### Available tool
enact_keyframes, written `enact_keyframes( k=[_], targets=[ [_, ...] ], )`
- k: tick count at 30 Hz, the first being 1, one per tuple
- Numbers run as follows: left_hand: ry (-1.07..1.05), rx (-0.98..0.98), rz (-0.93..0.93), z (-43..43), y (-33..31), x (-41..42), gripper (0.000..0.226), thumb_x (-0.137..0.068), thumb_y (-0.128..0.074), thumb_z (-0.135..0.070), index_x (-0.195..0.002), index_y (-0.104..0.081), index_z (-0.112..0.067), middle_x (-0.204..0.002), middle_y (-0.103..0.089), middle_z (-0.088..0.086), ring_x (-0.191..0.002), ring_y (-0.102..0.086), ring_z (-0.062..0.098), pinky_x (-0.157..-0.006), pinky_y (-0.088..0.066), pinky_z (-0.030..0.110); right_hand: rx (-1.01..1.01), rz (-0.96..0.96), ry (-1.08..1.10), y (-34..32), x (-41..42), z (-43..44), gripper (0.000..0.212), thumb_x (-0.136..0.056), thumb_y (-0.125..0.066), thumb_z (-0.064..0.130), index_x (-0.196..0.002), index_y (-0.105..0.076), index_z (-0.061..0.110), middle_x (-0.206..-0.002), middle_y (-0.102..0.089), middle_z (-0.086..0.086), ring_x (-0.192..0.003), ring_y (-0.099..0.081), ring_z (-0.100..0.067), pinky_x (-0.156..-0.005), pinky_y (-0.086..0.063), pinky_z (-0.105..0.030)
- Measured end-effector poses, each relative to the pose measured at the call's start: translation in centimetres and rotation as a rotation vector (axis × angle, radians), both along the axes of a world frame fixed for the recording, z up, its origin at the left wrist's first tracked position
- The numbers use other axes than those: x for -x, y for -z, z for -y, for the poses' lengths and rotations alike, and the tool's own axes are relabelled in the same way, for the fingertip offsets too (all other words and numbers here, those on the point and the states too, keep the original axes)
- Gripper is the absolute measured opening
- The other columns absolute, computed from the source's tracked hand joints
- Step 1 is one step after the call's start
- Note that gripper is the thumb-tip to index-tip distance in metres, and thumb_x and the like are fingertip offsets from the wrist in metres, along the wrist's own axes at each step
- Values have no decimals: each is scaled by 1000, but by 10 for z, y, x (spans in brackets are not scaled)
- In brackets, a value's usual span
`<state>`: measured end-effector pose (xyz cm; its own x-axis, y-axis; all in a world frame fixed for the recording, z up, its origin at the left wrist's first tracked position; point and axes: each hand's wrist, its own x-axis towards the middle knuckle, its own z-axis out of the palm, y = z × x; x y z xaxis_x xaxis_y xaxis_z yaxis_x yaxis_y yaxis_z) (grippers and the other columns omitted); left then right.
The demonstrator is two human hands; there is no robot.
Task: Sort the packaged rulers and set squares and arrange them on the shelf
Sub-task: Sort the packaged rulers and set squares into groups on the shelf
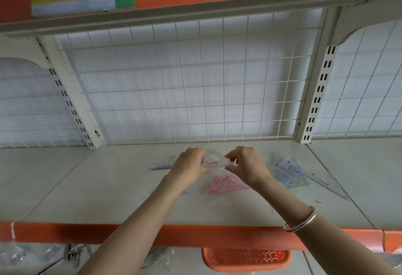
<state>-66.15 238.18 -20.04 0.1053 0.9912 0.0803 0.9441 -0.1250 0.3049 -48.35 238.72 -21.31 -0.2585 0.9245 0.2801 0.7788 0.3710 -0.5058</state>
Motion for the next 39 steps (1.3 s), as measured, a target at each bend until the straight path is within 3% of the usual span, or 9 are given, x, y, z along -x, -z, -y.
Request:
enact_keyframes(
  k=[3, 7, 13, 19, 29, 35, 39],
  targets=[
    [-17, -9, 77, 1, -4, 13, 47, -78, -76, -28, -119, -61, -11, -116, -65, 4, -96, -62, 25, -86, -50, 37, -13, 29, -19, -5, 11, -4, 33, -83, -70, 18, -115, -67, 10, -102, -66, -7, -92, -60, -20, -78, -38, -20],
    [-67, -32, 169, 3, -9, 40, 65, -77, -75, -41, -135, -53, -19, -128, -60, -4, -112, -58, 18, -94, -47, 34, 9, -16, -19, -11, 30, -13, 35, -80, -74, 18, -113, -68, 7, -98, -70, -9, -90, -63, -21, -82, -44, -21],
    [-188, -114, 244, 3, -14, 91, 40, -94, -53, -43, -126, -60, -19, -120, -63, -6, -107, -59, 15, -92, -46, 32, 64, -54, -5, -16, 67, -27, 29, -77, -76, 13, -103, -71, 2, -89, -71, -12, -76, -61, -20, -69, -42, -21],
    [-287, -61, 85, 0, -3, 139, 41, -99, -41, -40, -127, -58, -17, -131, -59, -1, -120, -53, 21, -99, -40, 35, 126, -3, -37, -10, 110, -39, 34, -76, -78, 13, -107, -70, 2, -104, -70, -13, -94, -66, -24, -86, -51, -28],
    [-265, 10, -52, -7, 16, 167, 44, -98, -41, -43, -135, -49, -20, -138, -51, 2, -125, -47, 23, -100, -36, 34, 208, 84, 2, 11, 146, -52, 35, -76, -78, 20, -108, -70, 9, -109, -69, -7, -98, -65, -22, -88, -52, -32],
    [-186, 6, -78, -16, 17, 151, 44, -98, -42, -41, -137, -47, -21, -139, -51, 3, -127, -45, 23, -101, -32, 36, 194, 57, 9, 15, 130, -49, 39, -78, -77, 24, -114, -66, 12, -111, -65, -5, -97, -63, -19, -90, -51, -34],
    [-92, -31, -85, -24, 14, 118, 45, -98, -44, -43, -137, -48, -21, -139, -51, 1, -128, -45, 21, -101, -33, 36, 168, 45, 39, 10, 101, -44, 31, -81, -72, 24, -111, -67, 15, -112, -65, -5, -101, -62, -19, -92, -49, -34]
  ],
)
